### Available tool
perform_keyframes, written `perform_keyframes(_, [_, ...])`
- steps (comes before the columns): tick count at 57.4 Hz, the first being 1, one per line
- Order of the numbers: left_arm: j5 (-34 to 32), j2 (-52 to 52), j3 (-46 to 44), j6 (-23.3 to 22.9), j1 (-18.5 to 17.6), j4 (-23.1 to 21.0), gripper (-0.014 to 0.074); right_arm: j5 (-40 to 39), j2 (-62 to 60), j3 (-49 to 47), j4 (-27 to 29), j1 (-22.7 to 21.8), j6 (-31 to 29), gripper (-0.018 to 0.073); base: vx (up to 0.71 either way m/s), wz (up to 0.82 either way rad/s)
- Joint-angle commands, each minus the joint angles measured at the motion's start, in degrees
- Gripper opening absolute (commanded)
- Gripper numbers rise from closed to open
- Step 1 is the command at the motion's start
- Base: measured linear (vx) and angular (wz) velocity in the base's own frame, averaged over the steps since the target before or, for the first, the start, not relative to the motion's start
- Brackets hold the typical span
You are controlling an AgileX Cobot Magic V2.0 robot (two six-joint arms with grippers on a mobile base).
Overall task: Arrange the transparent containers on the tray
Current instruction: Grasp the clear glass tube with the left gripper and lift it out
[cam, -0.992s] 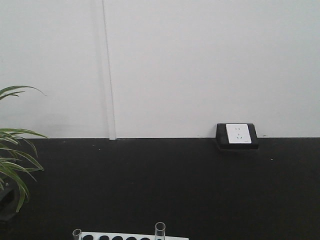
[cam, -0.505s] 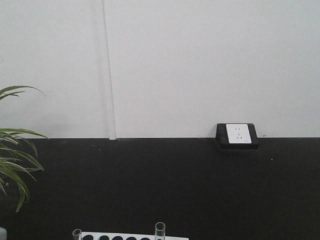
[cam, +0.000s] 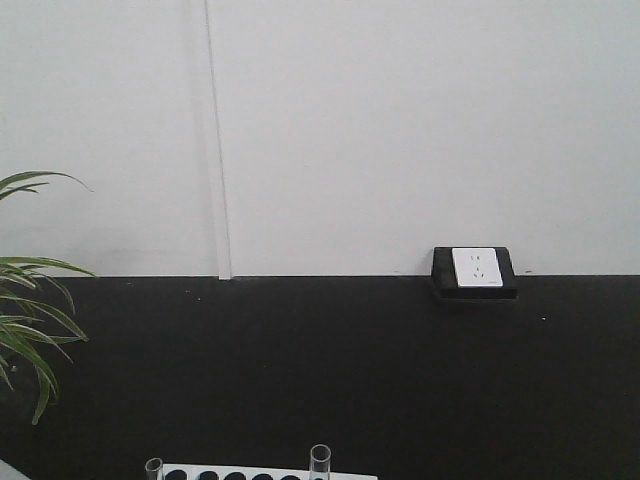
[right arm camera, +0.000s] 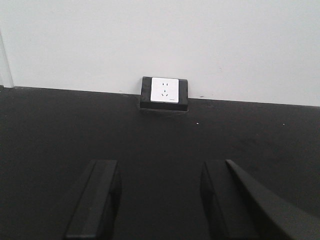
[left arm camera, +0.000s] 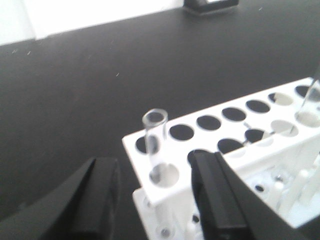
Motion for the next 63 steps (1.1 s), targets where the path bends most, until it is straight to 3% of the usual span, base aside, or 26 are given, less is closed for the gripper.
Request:
perform_keyframes(1, [-9.7,3.0,-1.3,-1.8,-0.4,0.2,0.0515,-4.5,0.3,-1.8,-0.5,-0.1,-0.2,0.0446,0.0,0.0])
perform_keyframes(27, [-14.2,17.7,-11.1,-2.1,-0.4,0.1,0.0527,-4.6,0.3,-1.8,-1.1,-0.1,-0.2,0.0446,0.0,0.0])
perform_keyframes(38, [-12.5,18.4,-10.8,-4.6,-0.4,0.1,0.0523,-4.5,0.3,-1.8,-1.1,-0.1,-0.2,0.0446,0.0,0.0])
perform_keyframes(63, [-9.1,18.5,-10.8,-4.6,-0.4,0.1,0.0523,-4.5,0.3,-1.8,-1.1,-0.1,-0.2,0.0446,0.0,0.0])
